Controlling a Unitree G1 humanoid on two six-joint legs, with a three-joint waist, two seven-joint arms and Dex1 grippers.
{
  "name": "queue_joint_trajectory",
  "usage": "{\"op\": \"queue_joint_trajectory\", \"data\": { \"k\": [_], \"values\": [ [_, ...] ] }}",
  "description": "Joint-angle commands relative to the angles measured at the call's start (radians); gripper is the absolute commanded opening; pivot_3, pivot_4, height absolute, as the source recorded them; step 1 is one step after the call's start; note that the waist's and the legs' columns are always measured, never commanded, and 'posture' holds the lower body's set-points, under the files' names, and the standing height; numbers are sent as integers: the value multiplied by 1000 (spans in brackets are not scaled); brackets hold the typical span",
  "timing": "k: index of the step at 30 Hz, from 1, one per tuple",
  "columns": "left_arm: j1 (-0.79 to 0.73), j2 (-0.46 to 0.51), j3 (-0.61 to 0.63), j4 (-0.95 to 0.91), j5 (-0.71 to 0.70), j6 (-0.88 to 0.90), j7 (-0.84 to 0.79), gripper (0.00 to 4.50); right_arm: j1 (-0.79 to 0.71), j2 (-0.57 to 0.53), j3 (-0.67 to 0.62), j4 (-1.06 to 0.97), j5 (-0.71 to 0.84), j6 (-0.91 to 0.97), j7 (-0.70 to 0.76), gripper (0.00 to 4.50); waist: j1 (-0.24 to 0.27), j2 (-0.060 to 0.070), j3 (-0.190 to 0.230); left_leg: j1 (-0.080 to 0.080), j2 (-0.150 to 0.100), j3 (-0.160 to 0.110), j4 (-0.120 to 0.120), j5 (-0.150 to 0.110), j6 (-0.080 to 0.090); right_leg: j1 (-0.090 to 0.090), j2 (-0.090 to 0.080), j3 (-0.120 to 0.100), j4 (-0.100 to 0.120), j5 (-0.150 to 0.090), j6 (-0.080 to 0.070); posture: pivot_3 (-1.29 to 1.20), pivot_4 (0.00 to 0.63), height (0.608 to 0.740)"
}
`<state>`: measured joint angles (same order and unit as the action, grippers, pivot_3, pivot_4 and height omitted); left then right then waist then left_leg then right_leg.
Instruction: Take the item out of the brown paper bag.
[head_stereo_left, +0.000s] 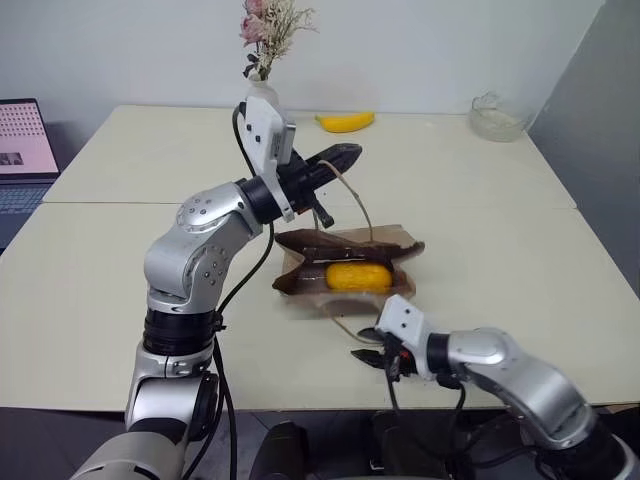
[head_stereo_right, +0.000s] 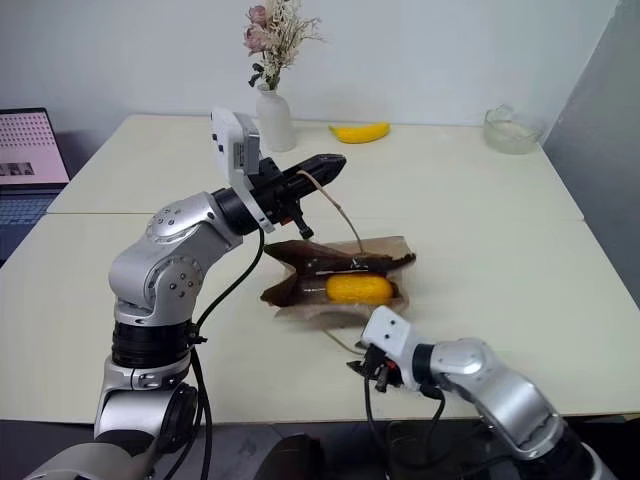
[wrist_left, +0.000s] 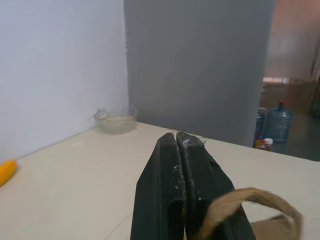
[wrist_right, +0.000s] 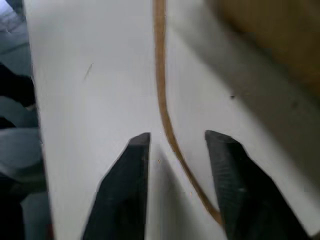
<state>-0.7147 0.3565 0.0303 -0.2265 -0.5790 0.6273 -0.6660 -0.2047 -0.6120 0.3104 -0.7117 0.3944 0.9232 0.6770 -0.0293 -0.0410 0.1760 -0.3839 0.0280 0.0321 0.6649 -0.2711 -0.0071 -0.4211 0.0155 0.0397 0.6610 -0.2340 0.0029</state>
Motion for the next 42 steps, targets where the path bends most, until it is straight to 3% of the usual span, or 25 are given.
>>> {"op": "queue_joint_trajectory", "data": {
  "k": [1, 7, 10, 16, 28, 35, 42],
  "values": [
    [0, -3, 3, -58, -46, 22, -6, 0, -26, -42, -136, -109, 152, 58, 70, 3175, 0, 0, 0, 0, 0, 0, 0, 0, 0, 0, 0, 0, 0, 0, 0, 0, 150, 740],
    [-7, 0, -4, -40, -53, 20, -17, 0, -63, -130, -371, -142, 496, 162, 146, 3175, 0, 0, 0, 0, 0, 0, 0, 0, 0, 1, 0, -1, 0, 0, 0, 0, 150, 740],
    [-19, -4, -1, -20, -47, 11, -16, 0, -109, -108, -439, -91, 641, 191, 85, 3175, -2, 0, 0, 1, 0, 0, 0, 0, 0, 1, 1, 0, 0, 0, 0, 0, 150, 740],
    [-16, -23, 3, -57, -83, 42, 2, 0, -258, -18, -455, 33, 753, 209, -114, 3175, -1, 0, 0, 0, 0, 1, 0, 0, 0, 0, 1, 1, 0, 0, 0, 0, 150, 740],
    [-24, 9, 43, -164, -302, 221, 22, 0, -308, -106, -413, 66, 766, 235, -201, 3175, 1, 0, 0, -6, 0, -1, 0, 0, 1, -3, 0, -1, -4, 0, 1, 0, 150, 740],
    [-16, 3, 30, -163, -309, 225, 49, 0, -314, -63, -314, 35, 730, 252, -313, 3175, 1, 0, 0, -5, 0, -1, 0, 0, 1, -3, 0, 0, -3, 0, 1, 0, 150, 740],
    [-10, -17, 28, -164, -315, 229, 90, 0, -333, -89, -319, -22, 709, 242, -356, 3175, 1, 0, 0, -6, 0, -1, 0, 0, 1, -3, 0, 0, -3, 0, 1, 0, 150, 740]
  ]
}}
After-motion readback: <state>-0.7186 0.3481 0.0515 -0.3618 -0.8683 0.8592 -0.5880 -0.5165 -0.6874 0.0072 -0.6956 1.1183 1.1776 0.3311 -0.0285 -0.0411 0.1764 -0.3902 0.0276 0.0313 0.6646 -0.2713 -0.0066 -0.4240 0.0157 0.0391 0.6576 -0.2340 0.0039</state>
